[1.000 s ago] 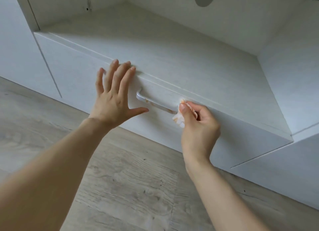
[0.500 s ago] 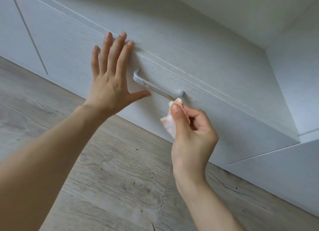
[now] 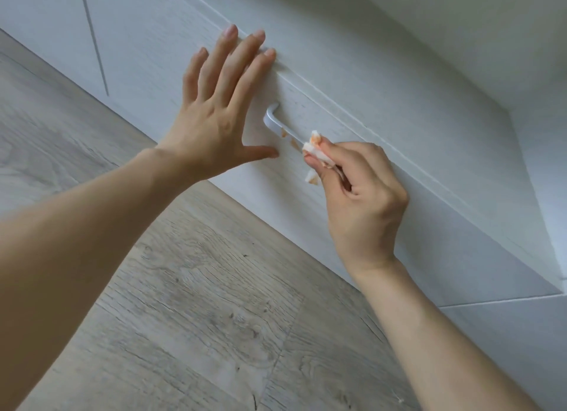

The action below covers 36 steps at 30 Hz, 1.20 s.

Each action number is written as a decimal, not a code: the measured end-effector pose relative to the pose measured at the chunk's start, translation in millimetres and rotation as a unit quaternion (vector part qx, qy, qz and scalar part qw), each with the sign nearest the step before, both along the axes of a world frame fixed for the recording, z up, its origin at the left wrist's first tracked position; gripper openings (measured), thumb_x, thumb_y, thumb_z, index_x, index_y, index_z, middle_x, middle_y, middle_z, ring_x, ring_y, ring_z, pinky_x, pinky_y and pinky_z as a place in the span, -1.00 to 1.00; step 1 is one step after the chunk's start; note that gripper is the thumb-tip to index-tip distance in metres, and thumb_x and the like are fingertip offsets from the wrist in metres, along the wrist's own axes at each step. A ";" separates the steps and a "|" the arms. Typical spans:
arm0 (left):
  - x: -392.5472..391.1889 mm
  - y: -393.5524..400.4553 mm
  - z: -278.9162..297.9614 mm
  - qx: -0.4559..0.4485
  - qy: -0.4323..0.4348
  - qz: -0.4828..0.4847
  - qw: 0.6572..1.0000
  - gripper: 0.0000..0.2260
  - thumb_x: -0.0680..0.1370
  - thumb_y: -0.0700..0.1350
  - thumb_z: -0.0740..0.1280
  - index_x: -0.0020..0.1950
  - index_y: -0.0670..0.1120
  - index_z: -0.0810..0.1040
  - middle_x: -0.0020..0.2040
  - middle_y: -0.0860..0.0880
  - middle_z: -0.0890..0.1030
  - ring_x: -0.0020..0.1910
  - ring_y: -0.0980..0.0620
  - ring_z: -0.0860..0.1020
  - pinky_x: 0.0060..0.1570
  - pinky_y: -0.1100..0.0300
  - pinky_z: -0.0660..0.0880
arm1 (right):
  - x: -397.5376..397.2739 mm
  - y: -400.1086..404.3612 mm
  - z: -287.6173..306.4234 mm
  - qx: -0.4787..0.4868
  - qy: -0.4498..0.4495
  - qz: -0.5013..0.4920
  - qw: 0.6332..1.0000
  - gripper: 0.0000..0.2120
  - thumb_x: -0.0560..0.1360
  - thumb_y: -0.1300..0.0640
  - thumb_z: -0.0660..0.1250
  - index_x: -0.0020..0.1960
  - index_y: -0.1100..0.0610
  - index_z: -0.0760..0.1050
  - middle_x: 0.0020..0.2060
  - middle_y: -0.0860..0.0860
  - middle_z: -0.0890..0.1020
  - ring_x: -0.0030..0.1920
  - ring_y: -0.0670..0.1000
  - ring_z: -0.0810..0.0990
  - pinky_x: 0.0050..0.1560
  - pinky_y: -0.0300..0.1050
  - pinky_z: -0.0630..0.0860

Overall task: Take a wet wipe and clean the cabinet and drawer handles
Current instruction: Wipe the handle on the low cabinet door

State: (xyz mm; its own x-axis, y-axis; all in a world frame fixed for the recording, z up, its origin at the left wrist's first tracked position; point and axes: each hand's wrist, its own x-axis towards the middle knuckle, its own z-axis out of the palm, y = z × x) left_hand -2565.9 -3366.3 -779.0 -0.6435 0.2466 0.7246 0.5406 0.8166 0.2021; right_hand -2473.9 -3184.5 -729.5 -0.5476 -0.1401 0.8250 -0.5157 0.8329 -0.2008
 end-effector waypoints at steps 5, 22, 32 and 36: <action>-1.9 -0.9 -2.6 -0.001 -0.001 0.001 1.000 -0.01 0.34 0.27 0.45 0.52 -0.18 0.03 0.53 -0.20 0.09 0.49 -0.26 -0.01 0.43 -0.18 -0.06 | 9.7 -4.2 -1.0 -0.124 -0.072 -0.036 0.989 -0.94 0.43 0.28 0.44 -0.10 0.25 0.65 -0.20 -0.05 0.55 -0.26 -0.22 0.49 -0.16 -0.49 0.36; -4.2 -1.0 -3.8 -0.009 0.014 0.011 1.000 0.00 0.32 0.33 0.40 0.52 -0.14 0.01 0.52 -0.21 0.12 0.48 -0.24 0.01 0.42 -0.17 -0.04 | -1.8 20.9 3.1 0.205 0.016 0.006 0.979 -0.77 0.52 0.24 0.37 0.11 0.37 0.56 -0.19 0.21 0.62 -0.20 0.10 0.45 -0.12 -0.10 0.41; -7.5 -0.9 -5.8 -0.009 0.024 0.021 0.999 0.01 0.31 0.38 0.38 0.52 -0.11 0.01 0.52 -0.19 0.13 0.48 -0.22 0.03 0.42 -0.14 -0.03 | -11.1 -14.8 5.2 0.096 0.051 -0.060 0.992 -0.88 0.51 0.16 0.37 -0.08 0.18 0.67 -0.31 0.08 0.63 -0.30 0.14 0.49 -0.25 -0.07 0.40; -8.4 -0.8 -7.4 -0.004 0.028 0.017 0.999 0.00 0.31 0.37 0.38 0.52 -0.12 0.02 0.52 -0.19 0.13 0.48 -0.22 0.02 0.42 -0.14 -0.04 | -4.5 -11.6 -0.1 0.102 0.040 -0.065 0.992 -0.86 0.53 0.16 0.36 0.00 0.20 0.66 -0.22 0.06 0.68 -0.26 0.15 0.57 -0.19 -0.03 0.48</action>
